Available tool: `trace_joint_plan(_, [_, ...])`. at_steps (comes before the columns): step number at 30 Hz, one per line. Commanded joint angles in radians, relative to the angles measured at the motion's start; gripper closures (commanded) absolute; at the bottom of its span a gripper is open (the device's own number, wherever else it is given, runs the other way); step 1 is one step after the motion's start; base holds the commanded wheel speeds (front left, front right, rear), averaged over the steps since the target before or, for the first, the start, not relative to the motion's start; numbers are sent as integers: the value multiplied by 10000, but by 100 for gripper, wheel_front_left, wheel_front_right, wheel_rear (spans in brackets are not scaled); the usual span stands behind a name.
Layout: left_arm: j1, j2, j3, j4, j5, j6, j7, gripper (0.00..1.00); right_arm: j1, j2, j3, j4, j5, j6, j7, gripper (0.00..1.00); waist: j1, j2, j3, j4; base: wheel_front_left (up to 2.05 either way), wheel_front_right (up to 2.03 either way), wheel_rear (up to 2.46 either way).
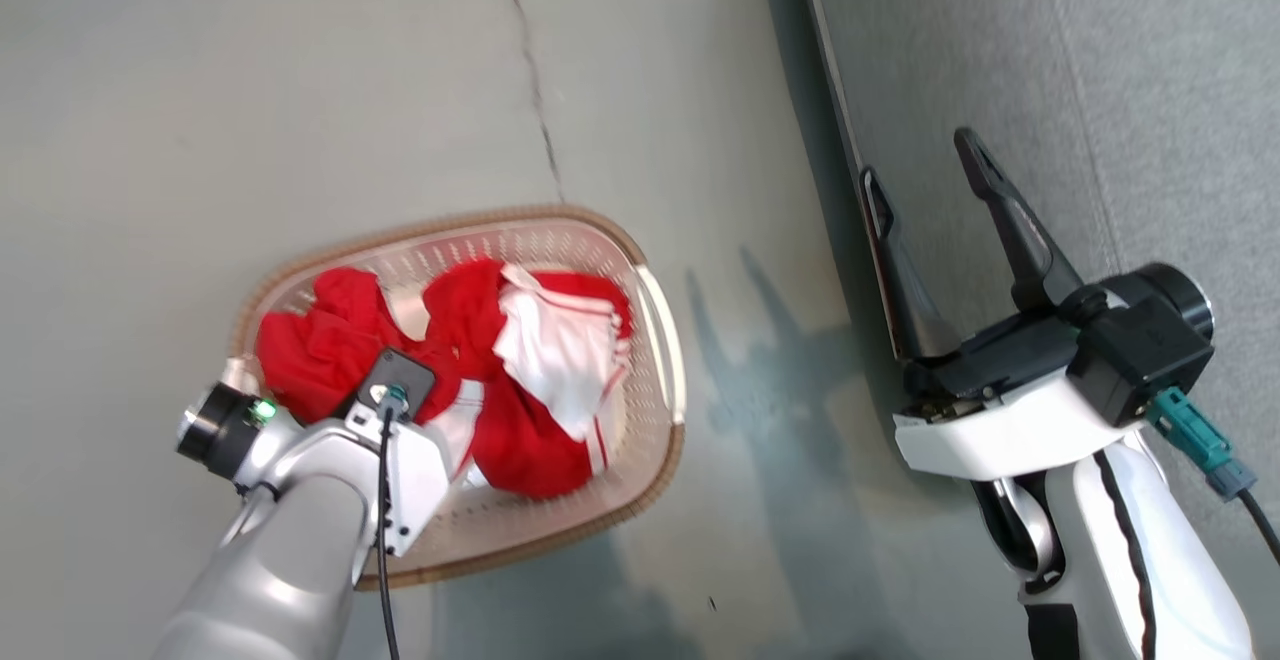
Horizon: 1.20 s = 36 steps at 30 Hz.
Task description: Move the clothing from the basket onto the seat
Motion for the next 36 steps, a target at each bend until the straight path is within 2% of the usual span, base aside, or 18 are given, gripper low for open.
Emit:
trace_joint_plan(1, [213, -56, 43, -6, -146, 74, -355, 100, 198, -64, -90, 118, -86, 12, -64, 0, 0, 0, -1175, 613, 0, 0, 0])
trace_joint_plan(9, [761, -348, -19, -1001, -571, 182, -1053, 100, 985, -66, -456, 523, -278, 12, -64, 0, 0, 0, -2830, 1223, 0, 0, 0])
trace_joint_plan(15, [1624, -394, -22, -3839, -1079, -163, -1058, 100, 1621, -67, -619, 763, -366, 12, -64, 0, 0, 0, -3850, 1587, 0, 0, 0])
trace_joint_plan(16, [1624, -394, -22, -3839, -1079, -163, -1058, 100, 1621, -67, -619, 763, -366, 12, -64, 0, 0, 0, -3850, 1587, 0, 0, 0])
trace_joint_plan(26, [3096, -396, 1071, -9359, -1241, 2, -1064, 100, 2428, -66, -645, 957, -436, 12, -64, 0, 0, 0, -5156, 1952, 0, 0, 0])
trace_joint_plan(36, [3999, -400, 1931, -13592, -1574, 79, -1055, 100, 2977, -64, -449, 1076, -434, 14, -64, 0, 0, 0, -5965, 2099, 0, 0, 0])
